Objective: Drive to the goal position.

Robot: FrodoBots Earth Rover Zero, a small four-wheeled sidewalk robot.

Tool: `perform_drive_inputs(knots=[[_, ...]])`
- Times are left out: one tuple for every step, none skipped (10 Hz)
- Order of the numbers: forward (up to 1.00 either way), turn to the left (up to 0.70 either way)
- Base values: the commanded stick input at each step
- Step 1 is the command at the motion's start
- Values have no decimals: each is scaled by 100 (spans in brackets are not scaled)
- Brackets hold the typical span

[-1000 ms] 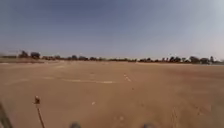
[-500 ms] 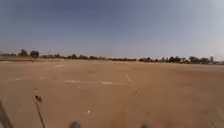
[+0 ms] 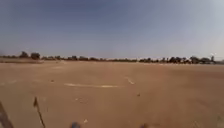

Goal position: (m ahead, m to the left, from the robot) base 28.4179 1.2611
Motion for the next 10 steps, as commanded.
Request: perform_drive_inputs(knots=[[50, 0], [50, 0], [50, 0], [50, 0], [50, 0], [50, 0], [50, 0], [50, 0], [50, 0], [50, 0]])
